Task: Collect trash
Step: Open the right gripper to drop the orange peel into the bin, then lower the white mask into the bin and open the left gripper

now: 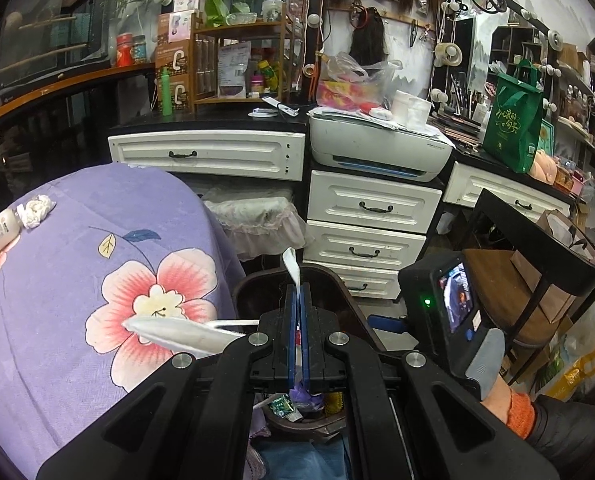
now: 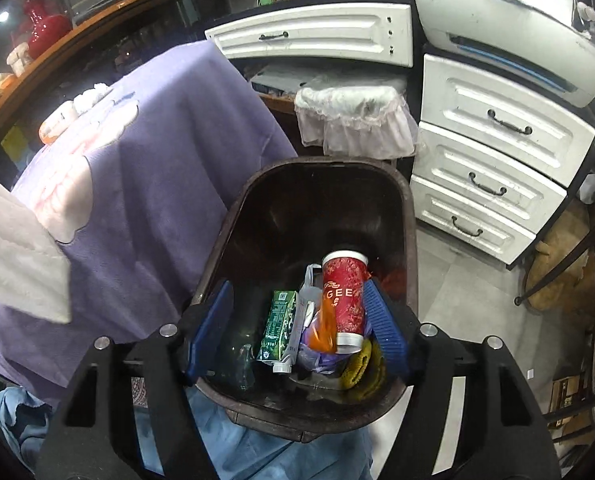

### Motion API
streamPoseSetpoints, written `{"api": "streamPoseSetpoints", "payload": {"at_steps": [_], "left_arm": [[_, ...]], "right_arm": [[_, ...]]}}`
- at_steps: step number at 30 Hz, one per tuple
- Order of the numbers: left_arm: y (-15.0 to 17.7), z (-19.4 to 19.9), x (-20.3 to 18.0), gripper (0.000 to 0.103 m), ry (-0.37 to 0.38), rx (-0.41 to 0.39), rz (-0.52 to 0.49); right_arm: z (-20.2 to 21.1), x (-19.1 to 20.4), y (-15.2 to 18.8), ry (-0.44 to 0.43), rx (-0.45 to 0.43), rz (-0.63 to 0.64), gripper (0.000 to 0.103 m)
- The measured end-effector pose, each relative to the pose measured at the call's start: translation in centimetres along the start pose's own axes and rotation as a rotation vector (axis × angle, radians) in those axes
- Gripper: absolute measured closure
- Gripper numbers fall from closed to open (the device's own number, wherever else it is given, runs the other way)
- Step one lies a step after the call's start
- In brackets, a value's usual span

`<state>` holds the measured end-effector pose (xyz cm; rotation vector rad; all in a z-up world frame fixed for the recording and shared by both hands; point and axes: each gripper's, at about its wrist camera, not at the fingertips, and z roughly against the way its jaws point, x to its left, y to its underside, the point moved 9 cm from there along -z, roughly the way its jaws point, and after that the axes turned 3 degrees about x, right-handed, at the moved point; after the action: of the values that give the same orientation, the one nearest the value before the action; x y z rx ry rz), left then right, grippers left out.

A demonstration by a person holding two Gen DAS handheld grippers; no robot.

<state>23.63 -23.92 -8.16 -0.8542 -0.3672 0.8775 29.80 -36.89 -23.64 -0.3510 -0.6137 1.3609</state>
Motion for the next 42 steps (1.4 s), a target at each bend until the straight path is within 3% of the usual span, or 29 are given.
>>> {"api": "streamPoseSetpoints", "payload": {"at_steps": [15, 18, 42], "left_arm": [[-2.9, -1.1, -3.6, 0.100, 0.038, -0.037, -0.068], [-2.8, -2.2, -4.3, 0.100, 0.058, -0.019, -0.067], [1.9, -11.0, -5.6, 0.100, 0.048, 0.173, -0.111]], "right_arm": [[6.1, -3.0, -0.7, 0.022, -0.099, -0.042, 0.035], [6.9, -3.9, -0.5, 0.046, -0.111, -0.043, 0.027], [6.9, -9.8, 3.1, 0.140, -0.077, -0.143, 0.027]]}}
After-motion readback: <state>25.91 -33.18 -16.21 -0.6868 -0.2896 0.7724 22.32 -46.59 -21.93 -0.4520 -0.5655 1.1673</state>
